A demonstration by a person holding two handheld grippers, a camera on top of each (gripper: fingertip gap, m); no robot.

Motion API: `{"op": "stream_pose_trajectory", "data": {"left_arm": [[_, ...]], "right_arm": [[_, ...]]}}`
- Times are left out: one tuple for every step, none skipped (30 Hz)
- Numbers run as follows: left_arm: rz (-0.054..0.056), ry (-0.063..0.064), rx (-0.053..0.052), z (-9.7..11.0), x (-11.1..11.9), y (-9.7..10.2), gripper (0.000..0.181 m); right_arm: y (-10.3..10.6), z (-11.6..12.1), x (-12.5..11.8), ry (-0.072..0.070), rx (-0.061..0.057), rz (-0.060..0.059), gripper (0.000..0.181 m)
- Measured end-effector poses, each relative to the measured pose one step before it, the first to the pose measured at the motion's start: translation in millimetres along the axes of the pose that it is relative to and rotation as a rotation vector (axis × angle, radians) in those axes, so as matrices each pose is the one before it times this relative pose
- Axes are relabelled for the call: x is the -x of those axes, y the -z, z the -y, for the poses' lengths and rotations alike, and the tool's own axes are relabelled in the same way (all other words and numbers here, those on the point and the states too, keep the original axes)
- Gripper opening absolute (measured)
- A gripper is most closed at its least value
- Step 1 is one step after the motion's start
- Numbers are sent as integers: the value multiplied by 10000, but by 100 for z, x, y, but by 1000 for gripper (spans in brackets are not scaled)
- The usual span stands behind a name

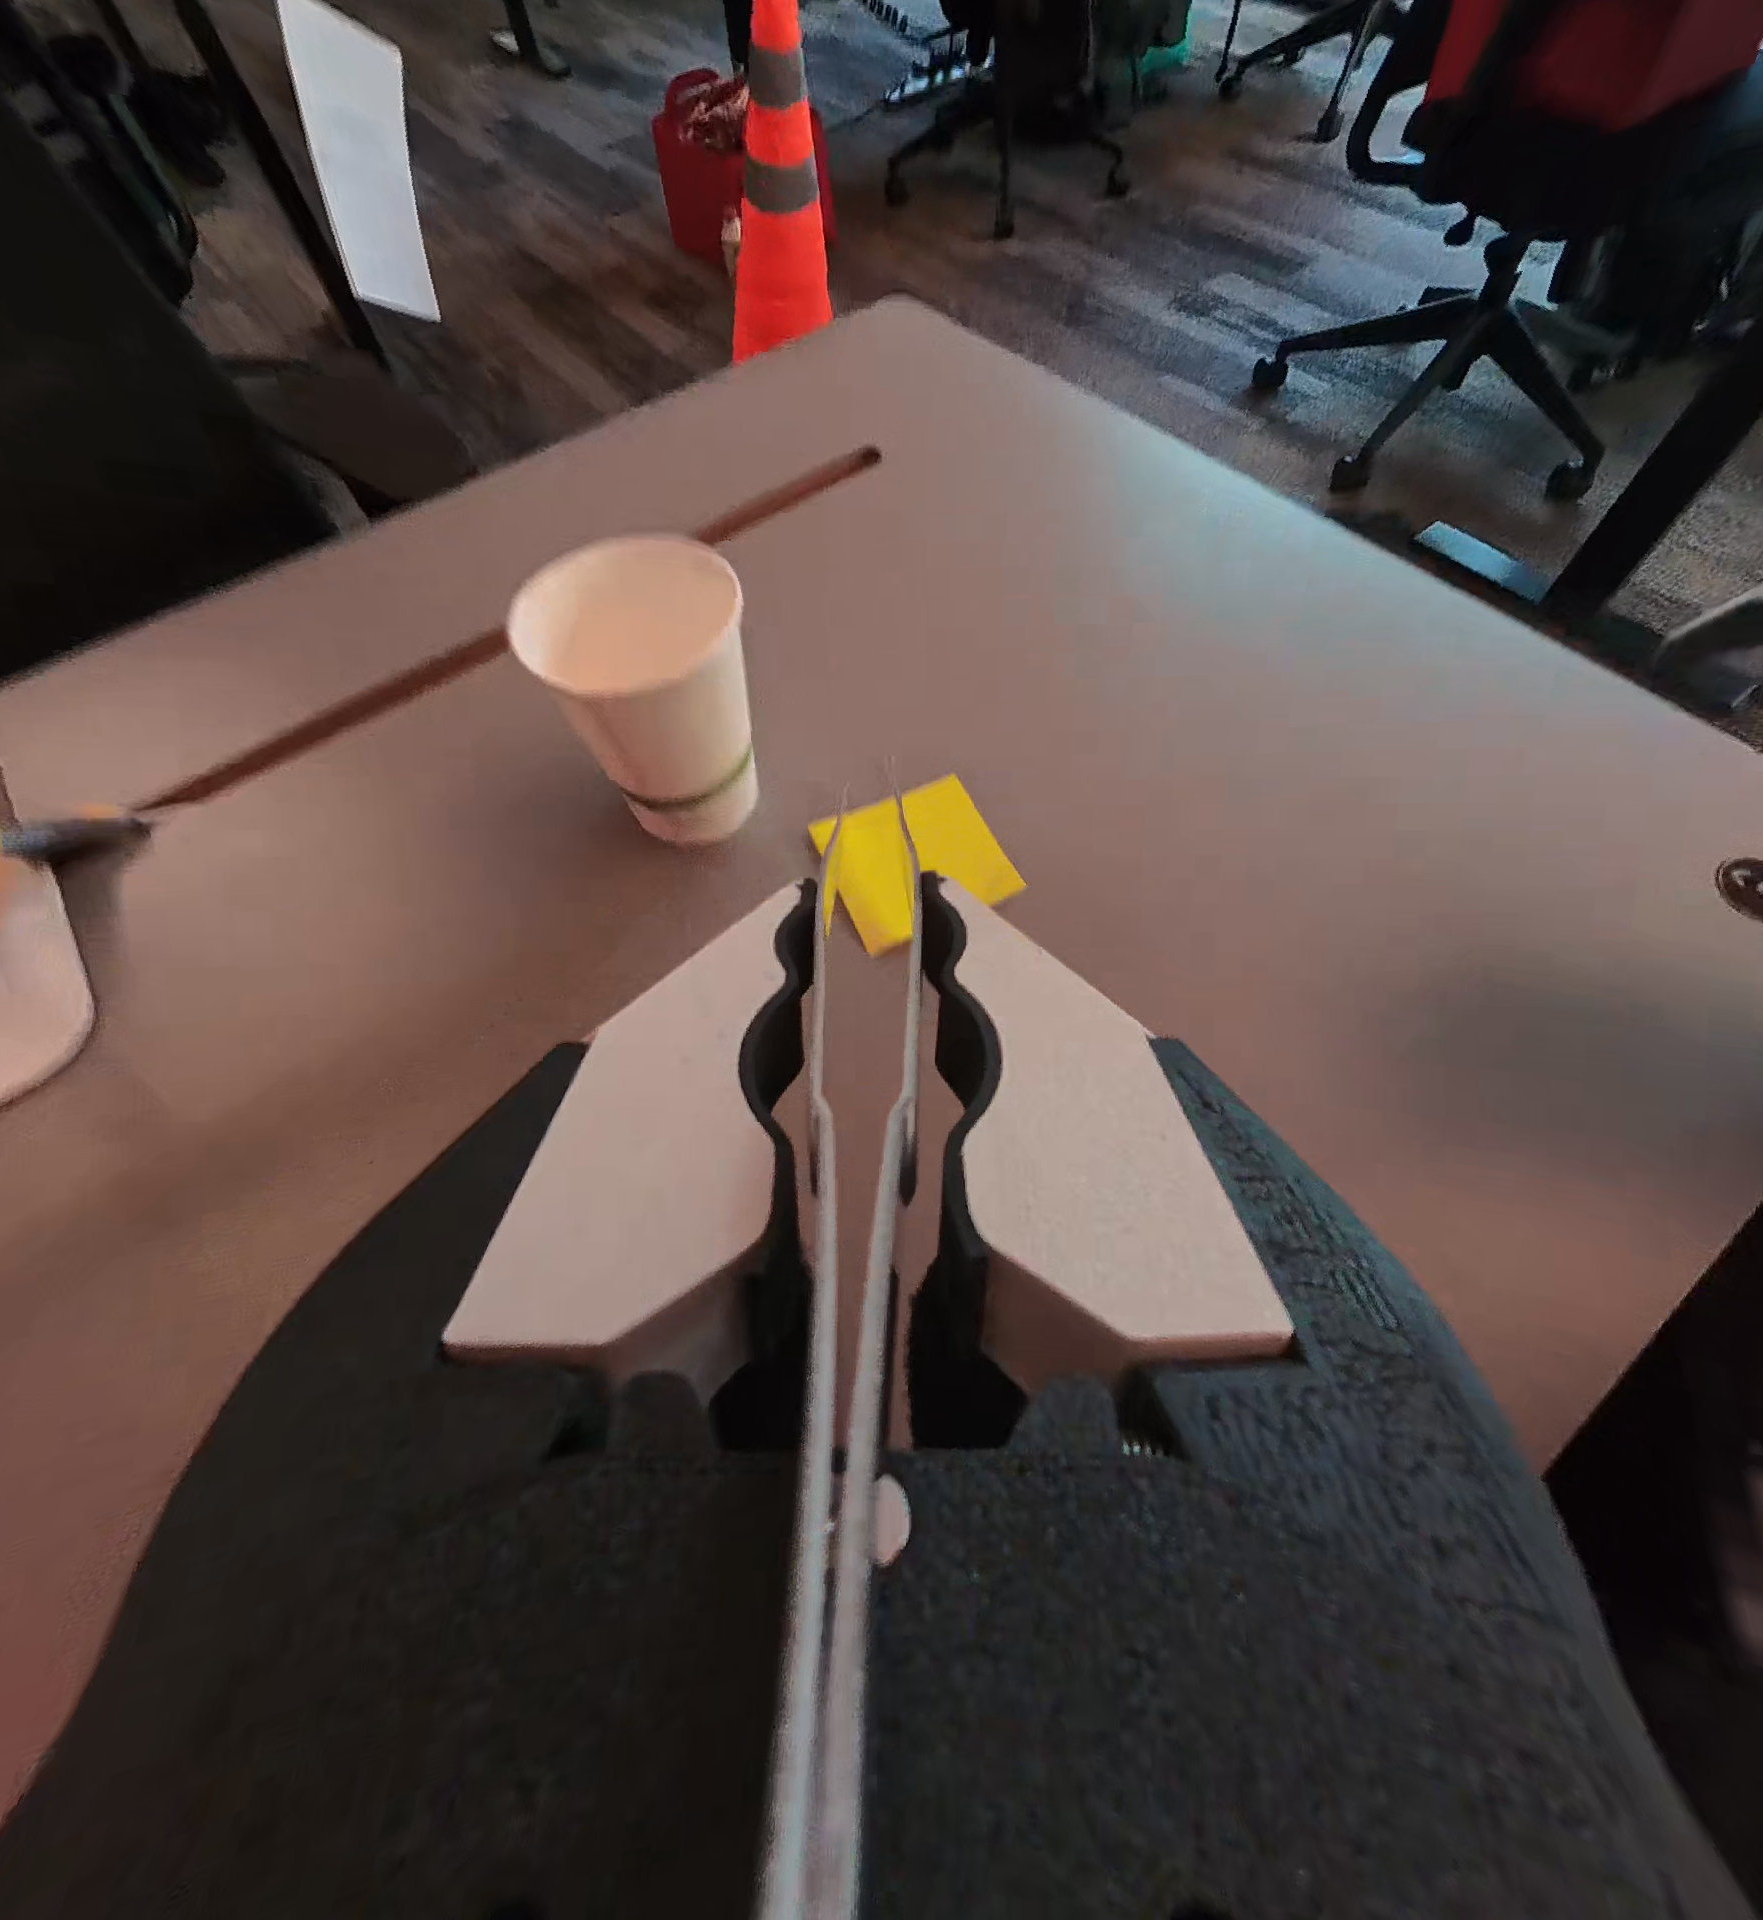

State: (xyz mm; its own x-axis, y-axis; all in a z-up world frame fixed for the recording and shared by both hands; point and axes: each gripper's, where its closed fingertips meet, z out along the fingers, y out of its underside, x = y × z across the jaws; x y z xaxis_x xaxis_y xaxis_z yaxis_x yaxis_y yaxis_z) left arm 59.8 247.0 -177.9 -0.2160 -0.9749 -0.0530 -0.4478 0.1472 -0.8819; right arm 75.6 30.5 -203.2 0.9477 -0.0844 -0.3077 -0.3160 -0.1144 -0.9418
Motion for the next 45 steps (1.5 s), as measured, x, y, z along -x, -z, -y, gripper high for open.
{"op": "stream_pose_trajectory", "data": {"left_arm": [[95, 45, 147, -1364, -315, -355, 19], [135, -117, 237, -1175, -95, -368, 19], [130, -130, 311, -999, 55, -401, 19], [122, 83, 240, -784, 149, -383, 19], [19, 306, 4, -416, 83, -344, 20], [-154, 404, -146, -184, -93, -321, 20], [-276, 394, -62, -202, -222, -322, 20], [-241, 302, 34, -263, -175, -328, 20], [-171, 133, 81, -280, -155, -290, 20], [-44, -15, 44, -207, -82, -193, 20], [13, -152, -25, -84, -112, -73, 20], [2, -255, 8, -64, -184, -13, 20], [98, -290, -9, 9, -48, 45, 20], [124, -334, -51, 61, 1, 52, 20], [66, -359, -33, 49, -48, 48, 20], [106, -299, -28, 15, 45, 38, 20], [84, -240, 5, -44, 55, -11, 20], [8, -200, 36, -88, -26, -11, 20], [-52, -175, 31, -76, -99, -5, 20], [-72, -154, 38, -55, -117, 23, 20], [-33, -156, 34, -50, -47, 58, 20], [-45, -172, 65, -110, -51, 33, 20], [-69, -208, 94, -133, -80, 18, 20], [107, -200, 45, -95, 144, 6, 20], [186, -215, 23, -75, 238, -12, 20], [100, -233, 47, -99, 108, -48, 20], [52, -213, -7, -4, 4, -46, 20], [91, -142, 17, -34, 44, -62, 20], [55, -117, -10, 30, -24, -78, 20], [35, -156, -5, 66, -85, -62, 20], [8, -213, -13, 65, -154, -93, 20], [54, -205, -7, 62, -115, -109, 20], [65, -183, -1, 61, -80, -111, 20], [49, -161, -9, 75, -104, -136, 20], [37, -188, -11, 91, -109, -145, 20], [40, -191, 0, 96, -77, -156, 20], [4, -167, -2, 111, -125, -181, 20], [17, -155, 3, 115, -84, -173, 20], [12, -106, 7, 105, -66, -208, 19], [-55, -75, -4, 101, -146, -198, 18], [-8, -43, -3, 126, -63, -170, 17], [-53, 20, -5, 82, -107, -143, 16], [-82, 77, -24, 79, -115, -102, 14], [0, 110, -29, 46, 36, -26, 13], [-62, 157, -12, 8, -12, 9, 12]], "right_arm": [[13, -19, 100, 16, 9, 21, 54], [45, 24, 114, 21, -7, 23, 54], [76, 47, 110, 23, -22, 14, 54], [88, 36, 66, 20, -14, 4, 54], [84, 16, 56, 13, -4, 1, 54], [69, 34, 11, 15, -10, -10, 54], [46, 32, -21, 20, -11, -22, 54], [41, 30, -25, 13, -4, -15, 54], [27, 17, -28, 5, -5, -11, 54], [-2, -14, -50, -1, 3, -12, 54], [-5, -26, -42, -7, 13, -10, 54], [-10, -2, -38, -9, 4, -3, 54], [4, 17, -27, -7, -6, -2, 54], [-7, 7, -9, -7, -7, 6, 54], [-12, -3, -5, -11, 1, 6, 54], [-28, -22, 15, -9, 7, 16, 54], [-34, -18, 25, -6, 9, 15, 54], [-24, -24, 34, 0, 9, 11, 54], [-20, -21, 27, 7, 13, 8, 54], [-3, -17, 7, 11, 9, -4, 54], [18, 11, -8, 9, -5, -9, 54], [23, 27, -29, -2, -10, -8, 54], [29, 23, -36, -13, -13, -9, 54], [35, 25, -62, -23, -16, -10, 54], [13, 34, -60, -28, -18, -5, 54], [-3, 11, -14, -31, -11, 13, 54], [-16, -2, -6, -24, -3, 15, 54], [-10, -13, 20, -2, 1, 8, 54], [-21, -18, 24, 12, 11, 8, 54], [-21, -23, 40, 14, 10, 7, 54], [-5, -13, 24, 9, 6, 7, 54], [-7, -7, 20, 0, 4, 7, 54], [-9, -14, 11, -8, 4, 6, 54], [5, 1, -7, -11, -4, 6, 54], [10, 24, -16, -15, -12, 3, 54], [2, 8, -1, -17, -9, 7, 54], [-3, 0, -10, -15, 0, 8, 54], [-17, -14, -6, -6, 7, 1, 54], [-14, -24, 16, 3, 10, 7, 54], [-17, -9, 20, 8, 3, 4, 54], [-7, 3, 24, 6, 1, 4, 54], [-23, -26, 21, 2, 12, 10, 54], [-10, -20, 21, 0, 14, 8, 54], [1, -4, -1, 5, 1, -5, 54], [17, 25, 7, 4, -9, -3, 54]]}}
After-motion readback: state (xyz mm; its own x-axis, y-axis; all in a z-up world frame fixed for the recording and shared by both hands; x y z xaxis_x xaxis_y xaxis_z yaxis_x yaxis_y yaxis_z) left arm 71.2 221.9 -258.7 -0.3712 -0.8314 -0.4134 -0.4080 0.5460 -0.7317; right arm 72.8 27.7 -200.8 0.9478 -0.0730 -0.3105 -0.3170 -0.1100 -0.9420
